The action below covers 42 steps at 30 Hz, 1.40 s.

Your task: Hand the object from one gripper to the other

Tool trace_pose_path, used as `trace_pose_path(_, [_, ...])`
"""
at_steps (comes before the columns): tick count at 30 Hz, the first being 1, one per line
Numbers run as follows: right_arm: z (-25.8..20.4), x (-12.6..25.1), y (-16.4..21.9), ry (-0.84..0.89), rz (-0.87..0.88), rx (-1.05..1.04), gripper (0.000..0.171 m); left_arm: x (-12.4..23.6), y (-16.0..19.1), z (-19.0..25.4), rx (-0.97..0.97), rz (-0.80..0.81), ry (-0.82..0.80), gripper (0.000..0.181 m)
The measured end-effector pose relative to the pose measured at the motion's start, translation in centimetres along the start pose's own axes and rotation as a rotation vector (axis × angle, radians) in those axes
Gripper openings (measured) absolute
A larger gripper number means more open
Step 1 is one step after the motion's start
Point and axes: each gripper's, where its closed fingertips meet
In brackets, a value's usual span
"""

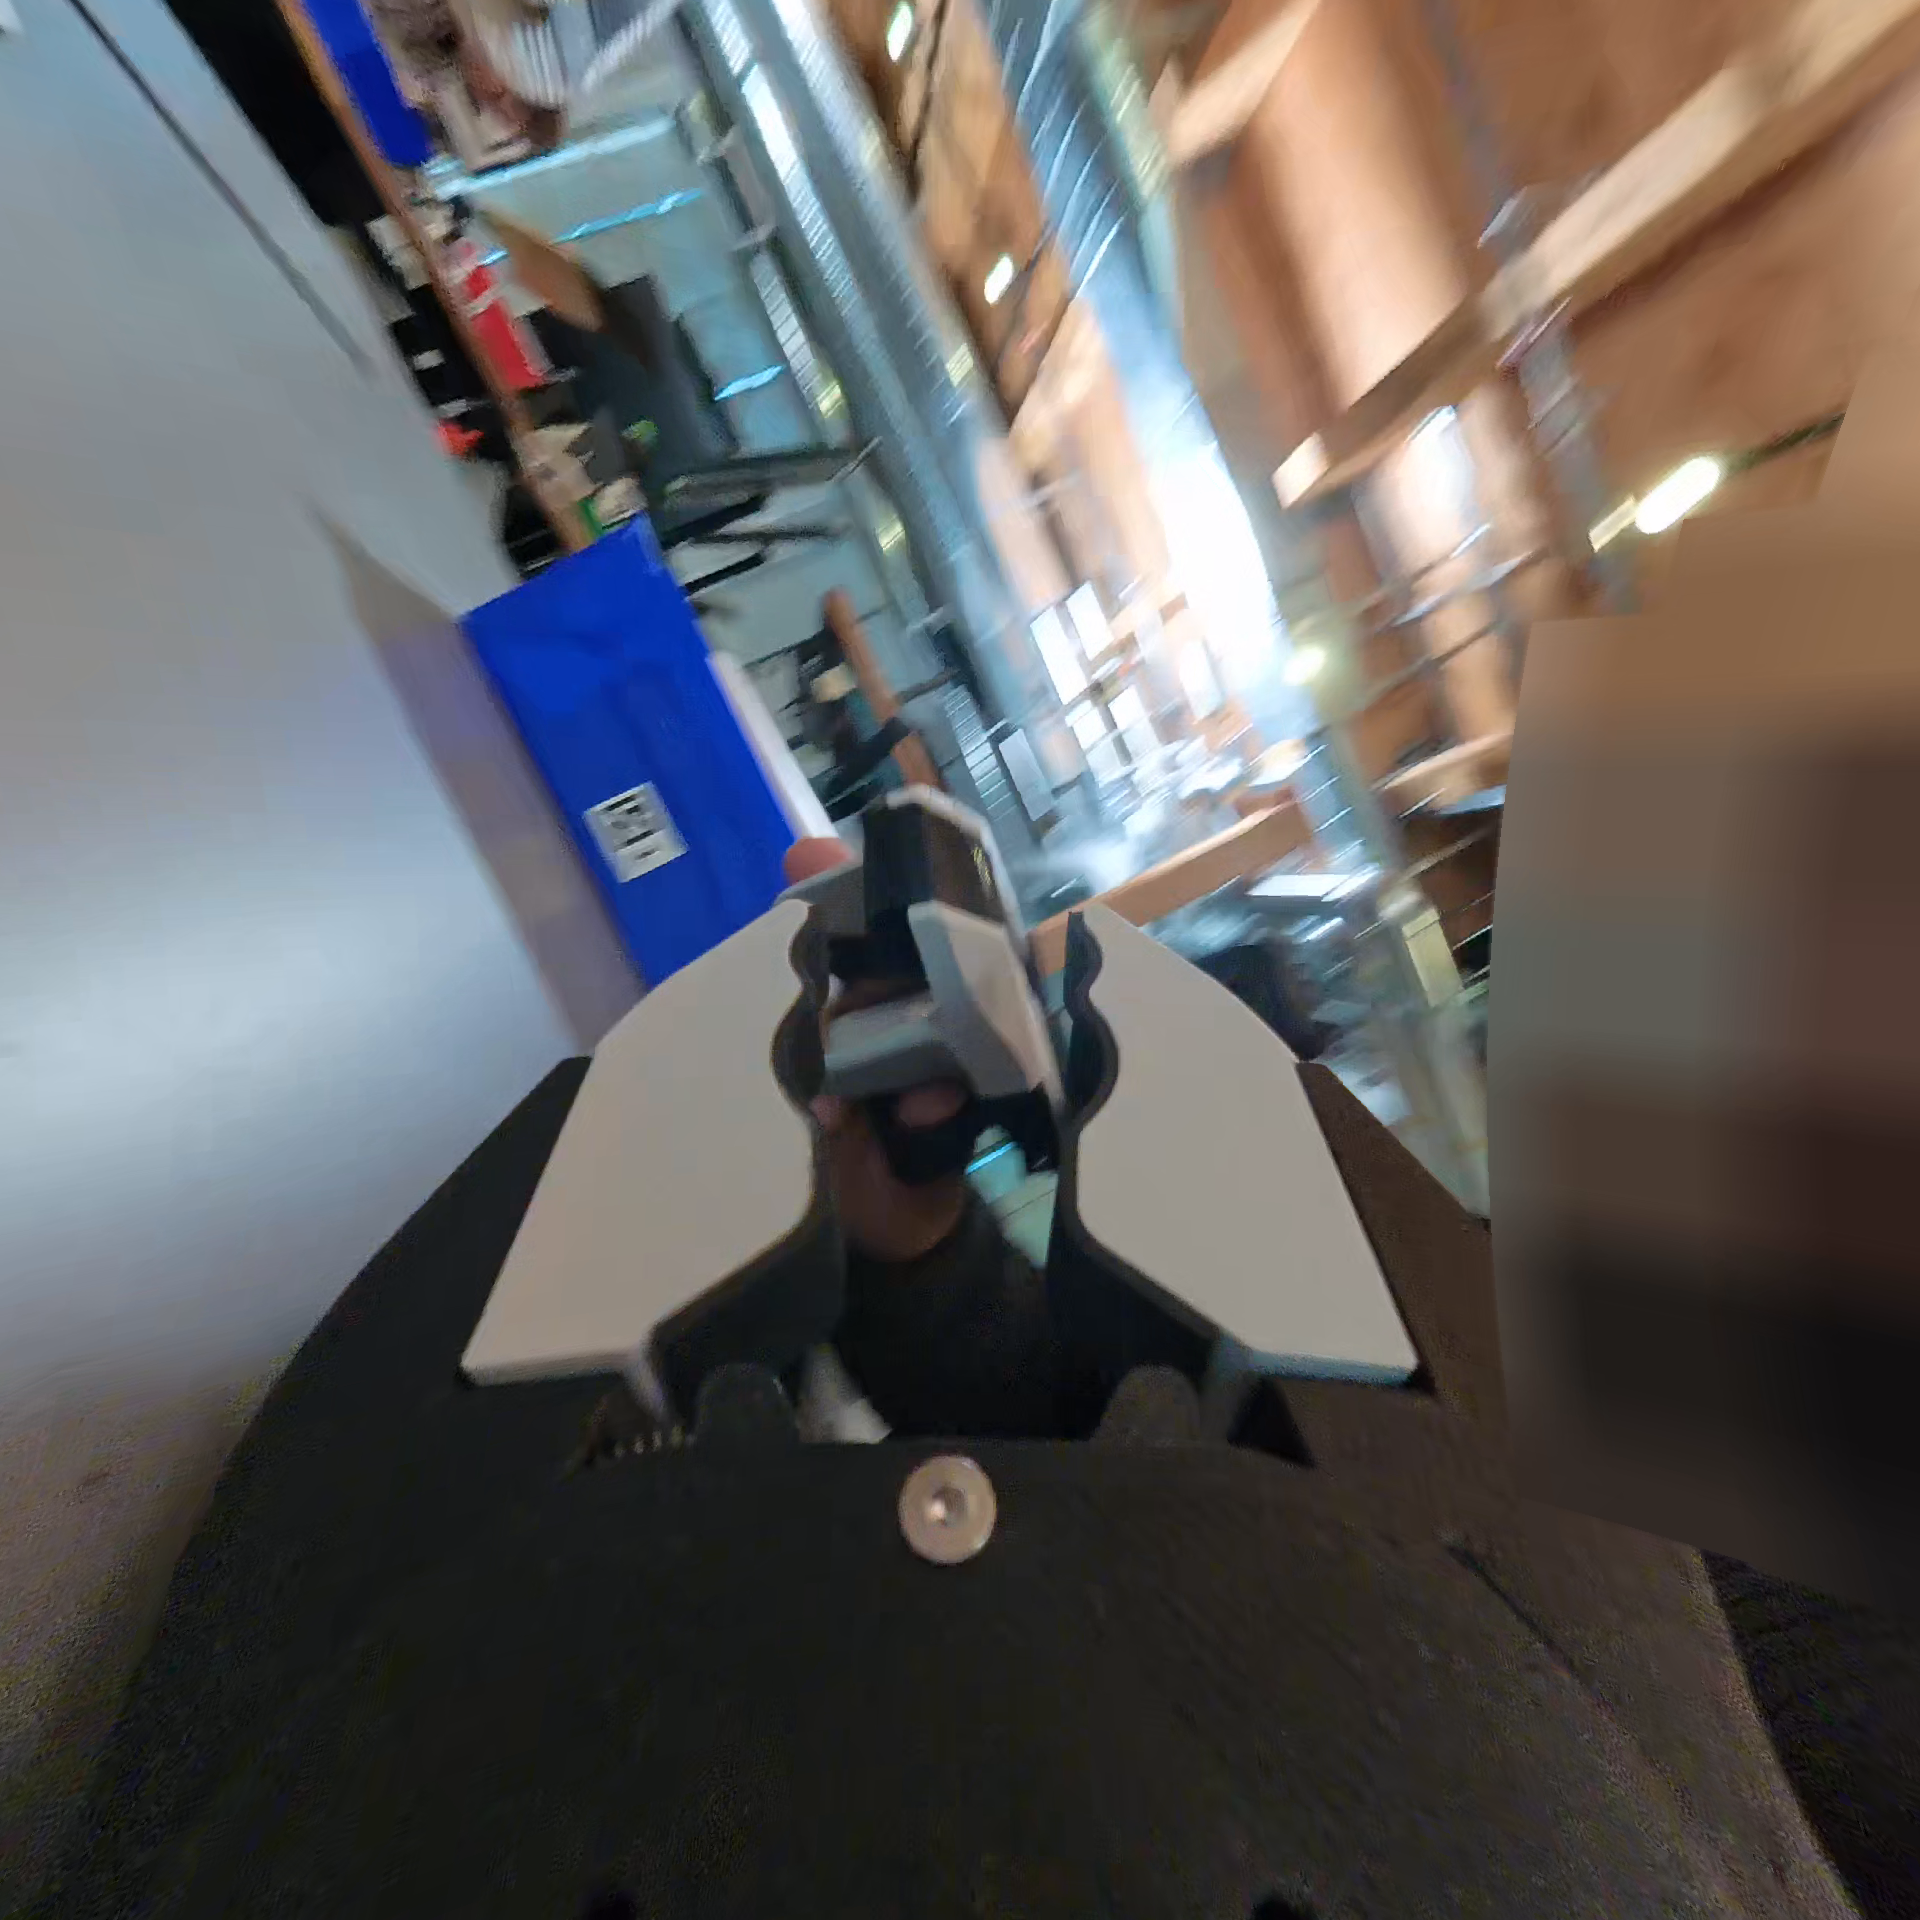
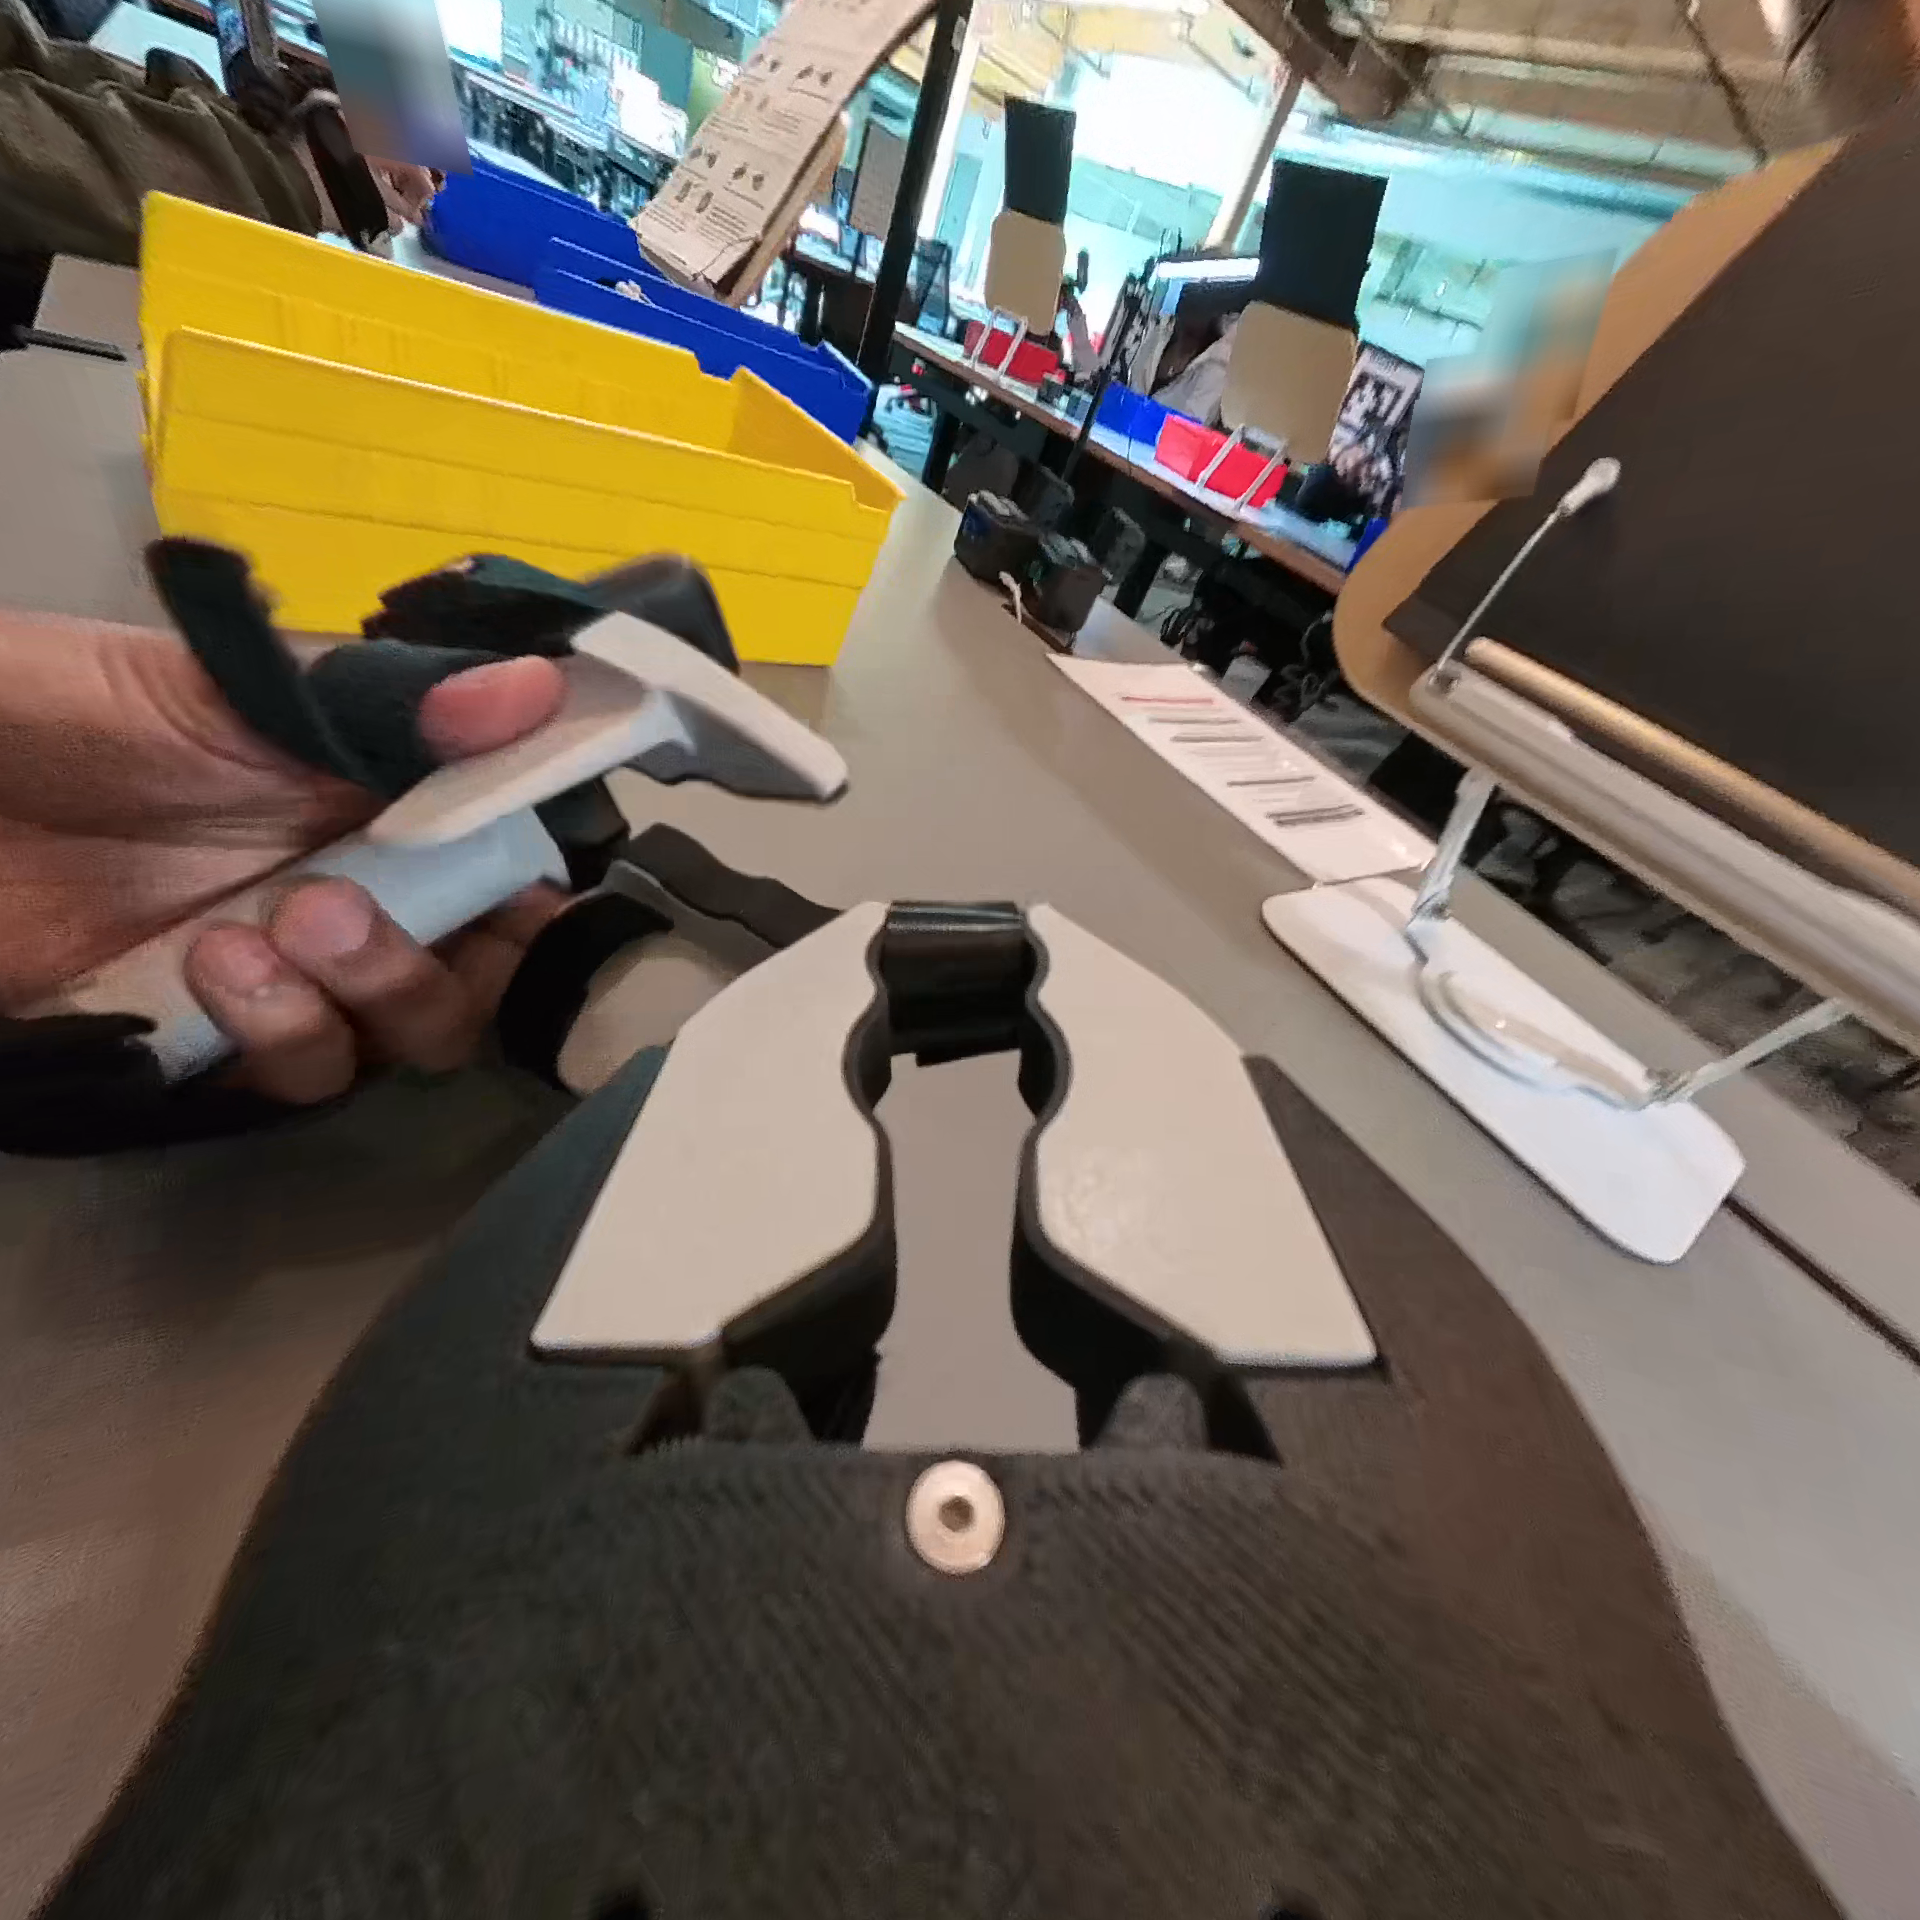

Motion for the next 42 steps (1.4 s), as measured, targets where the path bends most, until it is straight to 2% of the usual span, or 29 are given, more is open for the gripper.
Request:
trace_pose_path(3, [0.0,-0.2,1.3,-0.022,-0.072,-0.051,0.020,-0.3,1.5,-1.4,-0.282,-0.149,-0.206,0.042])
trace_pose_path(5, [-0.3,-0.5,2.0,-0.035,-0.124,-0.048,0.020,-0.3,1.7,-1.7,-0.433,-0.191,-0.282,0.043])
trace_pose_path(9, [-1.2,-1.0,3.1,-0.036,-0.235,0.059,0.020,-0.2,1.9,-2.2,-0.556,-0.243,-0.351,0.043])
trace_pose_path(15, [-2.2,-1.3,3.5,-0.020,-0.332,0.275,0.020,0.1,2.0,-2.9,-0.464,-0.263,-0.341,0.038])
trace_pose_path(20, [-2.7,-1.4,3.7,-0.007,-0.382,0.388,0.021,0.2,2.5,-3.6,-0.561,-0.331,-0.391,0.032])
trace_pose_path(24, [-2.7,-1.5,3.7,-0.002,-0.382,0.398,0.022,0.3,2.7,-3.5,-0.572,-0.353,-0.383,0.025])
trace_pose_path(26, [-2.6,-1.5,3.7,-0.005,-0.360,0.379,0.029,0.3,2.5,-3.3,-0.553,-0.339,-0.366,0.021])
trace_pose_path(29, [-1.8,-1.5,3.7,0.017,-0.332,0.322,0.050,0.3,1.9,-2.9,-0.533,-0.305,-0.345,0.021])
trace_pose_path(31, [-1.4,-1.4,3.4,0.016,-0.294,0.265,0.056,0.3,1.5,-2.6,-0.512,-0.280,-0.319,0.022])
trace_pose_path(37, [-1.8,-1.0,1.8,-0.115,-0.077,0.026,0.054,0.6,0.1,-1.8,-0.323,-0.187,-0.213,0.024])
trace_pose_path(42, [-1.1,-0.4,0.9,-0.170,0.021,-0.133,0.049,0.7,-0.4,-1.4,-0.166,-0.149,-0.124,0.024])
Point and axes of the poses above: each gripper's, where its closed fingertips meet, x back along the fingers, y out of its underside, z = x × y across the jaws, and after that the axes turned 6 degrees about -y, right-handed
